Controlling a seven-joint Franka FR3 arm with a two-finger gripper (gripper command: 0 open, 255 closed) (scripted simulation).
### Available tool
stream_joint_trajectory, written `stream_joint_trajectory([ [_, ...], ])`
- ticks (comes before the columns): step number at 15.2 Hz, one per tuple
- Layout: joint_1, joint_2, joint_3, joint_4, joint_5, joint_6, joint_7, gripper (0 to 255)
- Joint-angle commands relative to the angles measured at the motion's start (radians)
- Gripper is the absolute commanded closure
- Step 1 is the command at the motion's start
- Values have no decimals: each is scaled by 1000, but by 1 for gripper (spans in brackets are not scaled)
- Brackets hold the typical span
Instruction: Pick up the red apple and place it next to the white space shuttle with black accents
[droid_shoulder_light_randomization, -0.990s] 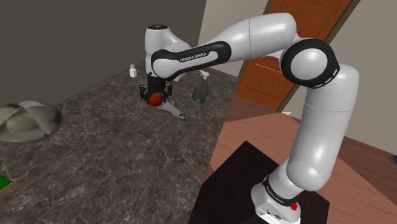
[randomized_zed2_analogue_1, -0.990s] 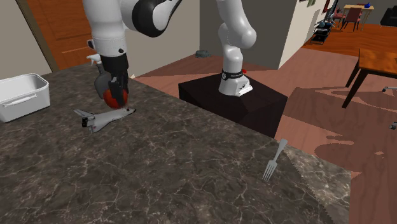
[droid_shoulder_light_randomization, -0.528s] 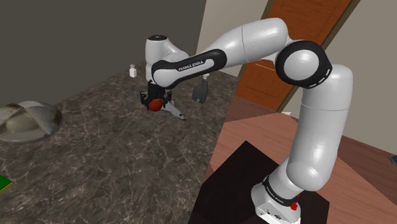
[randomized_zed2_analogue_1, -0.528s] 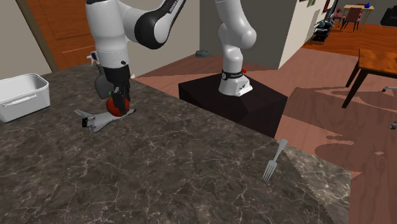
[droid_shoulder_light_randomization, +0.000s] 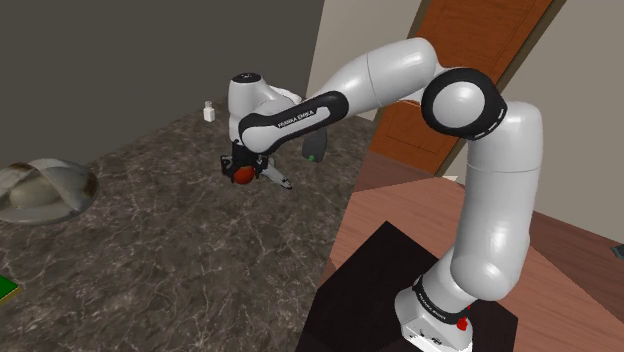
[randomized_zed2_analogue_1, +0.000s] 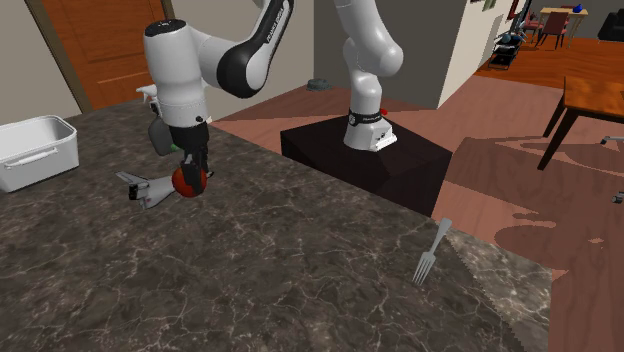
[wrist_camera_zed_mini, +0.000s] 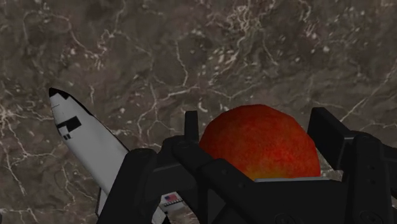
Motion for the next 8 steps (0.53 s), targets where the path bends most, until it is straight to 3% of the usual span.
stream_joint_trajectory([
  [1, 2, 13, -4, -9, -8, 21, 6, 255],
  [8, 15, 71, -23, -19, -37, 87, 28, 255],
])
